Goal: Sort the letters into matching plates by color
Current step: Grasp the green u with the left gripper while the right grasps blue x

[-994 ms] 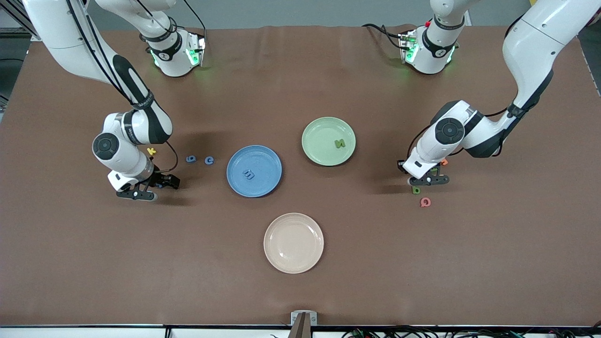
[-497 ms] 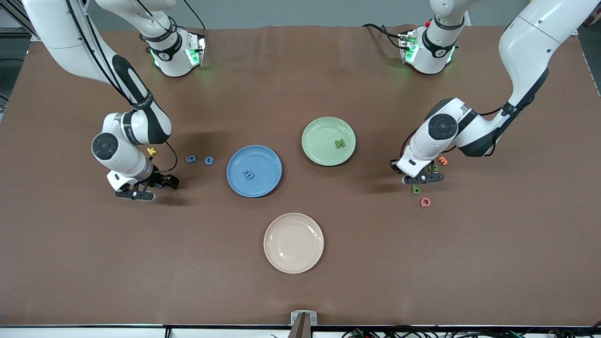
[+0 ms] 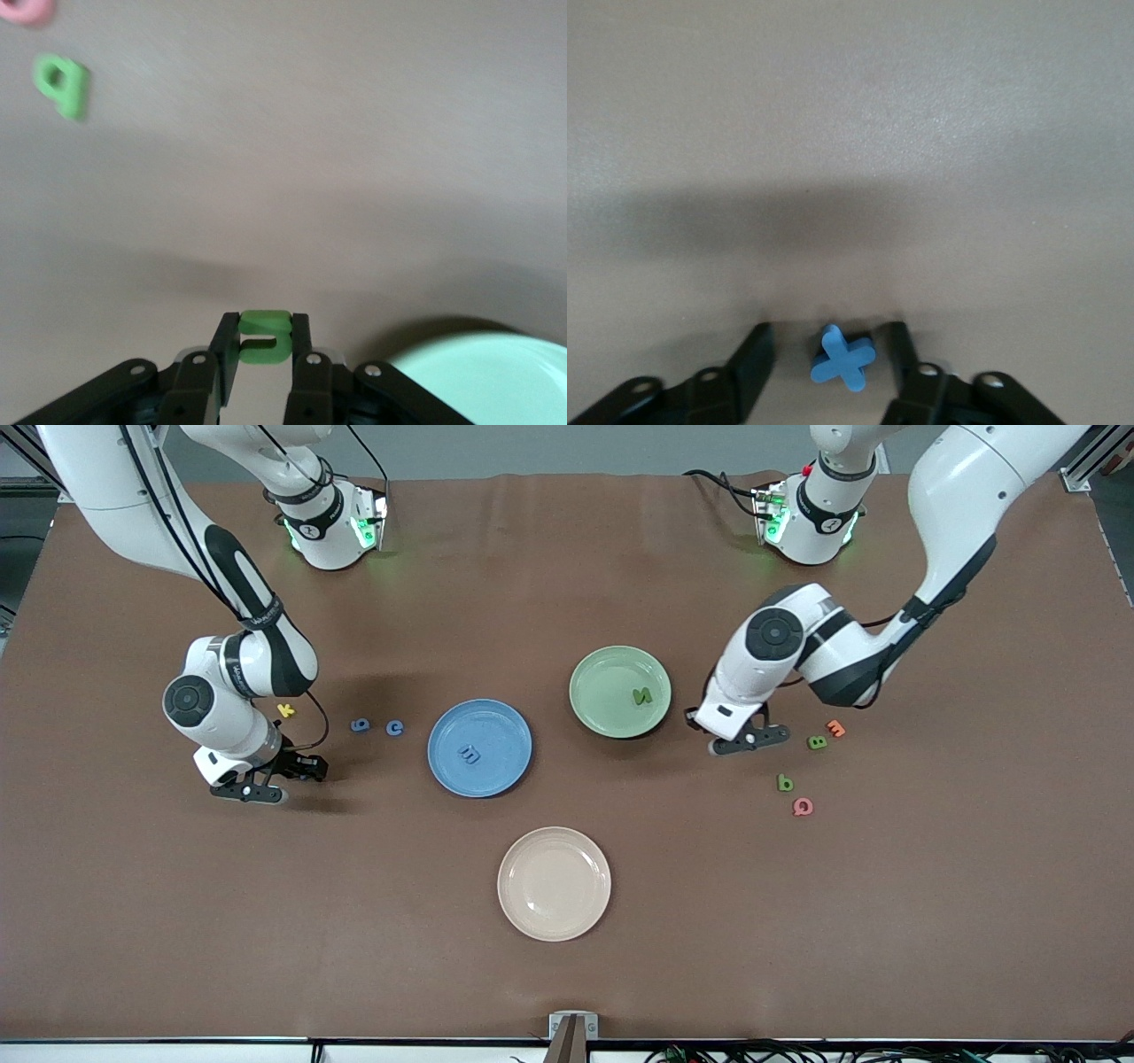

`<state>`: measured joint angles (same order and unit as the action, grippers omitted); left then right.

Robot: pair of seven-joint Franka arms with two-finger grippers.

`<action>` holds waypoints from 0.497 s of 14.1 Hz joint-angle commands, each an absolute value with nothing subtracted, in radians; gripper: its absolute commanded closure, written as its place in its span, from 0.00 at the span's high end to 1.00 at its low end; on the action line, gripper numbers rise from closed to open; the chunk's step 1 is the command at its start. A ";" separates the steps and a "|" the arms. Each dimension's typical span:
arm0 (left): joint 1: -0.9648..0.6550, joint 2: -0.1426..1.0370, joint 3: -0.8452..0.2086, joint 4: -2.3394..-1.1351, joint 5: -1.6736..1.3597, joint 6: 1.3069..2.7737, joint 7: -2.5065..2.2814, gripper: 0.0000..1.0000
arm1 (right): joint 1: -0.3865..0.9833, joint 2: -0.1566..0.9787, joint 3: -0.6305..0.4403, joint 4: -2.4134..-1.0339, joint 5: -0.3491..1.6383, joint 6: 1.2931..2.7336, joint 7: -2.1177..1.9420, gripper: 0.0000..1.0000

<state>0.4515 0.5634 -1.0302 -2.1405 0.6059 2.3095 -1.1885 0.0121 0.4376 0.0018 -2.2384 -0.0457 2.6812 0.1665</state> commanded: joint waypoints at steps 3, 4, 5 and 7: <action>0.272 0.564 -1.029 -2.076 0.549 2.278 -1.369 0.25 | -0.006 0.434 0.008 -2.246 -0.060 2.671 0.155 0.41; 0.244 0.571 -1.029 -2.069 0.549 2.278 -1.402 0.25 | -0.006 0.434 0.008 -2.246 -0.060 2.671 0.155 0.38; 0.221 0.572 -1.028 -2.071 0.549 2.278 -1.437 0.25 | -0.006 0.434 0.008 -2.246 -0.060 2.671 0.155 0.33; 0.164 0.590 -1.022 -2.069 0.549 2.278 -1.479 0.25 | -0.006 0.434 0.009 -2.246 -0.060 2.671 0.155 0.19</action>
<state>0.2052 0.5664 -1.0291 -2.0888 0.5635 2.2981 -1.4458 0.0115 0.4324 0.0048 -2.2376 -0.0456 2.6776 0.1648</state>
